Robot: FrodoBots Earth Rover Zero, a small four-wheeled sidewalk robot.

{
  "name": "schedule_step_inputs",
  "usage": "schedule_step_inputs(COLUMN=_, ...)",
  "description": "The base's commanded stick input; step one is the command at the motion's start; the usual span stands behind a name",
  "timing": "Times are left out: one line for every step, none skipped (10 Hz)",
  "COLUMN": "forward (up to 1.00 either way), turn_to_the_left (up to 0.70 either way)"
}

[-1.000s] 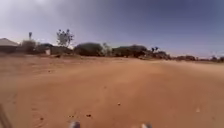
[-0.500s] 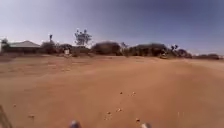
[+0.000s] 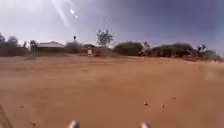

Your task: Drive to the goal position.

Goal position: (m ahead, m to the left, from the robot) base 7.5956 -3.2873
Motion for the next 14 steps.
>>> schedule_step_inputs(forward=0.70, turn_to_the_left=0.00)
schedule_step_inputs(forward=0.70, turn_to_the_left=0.00)
schedule_step_inputs(forward=0.70, turn_to_the_left=0.00)
schedule_step_inputs(forward=0.70, turn_to_the_left=0.00)
schedule_step_inputs(forward=0.70, turn_to_the_left=0.00)
schedule_step_inputs(forward=0.70, turn_to_the_left=0.00)
schedule_step_inputs(forward=0.70, turn_to_the_left=0.00)
schedule_step_inputs(forward=0.70, turn_to_the_left=0.00)
schedule_step_inputs(forward=0.70, turn_to_the_left=0.00)
schedule_step_inputs(forward=0.70, turn_to_the_left=0.00)
schedule_step_inputs(forward=0.70, turn_to_the_left=0.00)
schedule_step_inputs(forward=0.70, turn_to_the_left=0.01)
schedule_step_inputs(forward=0.70, turn_to_the_left=0.13)
schedule_step_inputs(forward=0.70, turn_to_the_left=0.26)
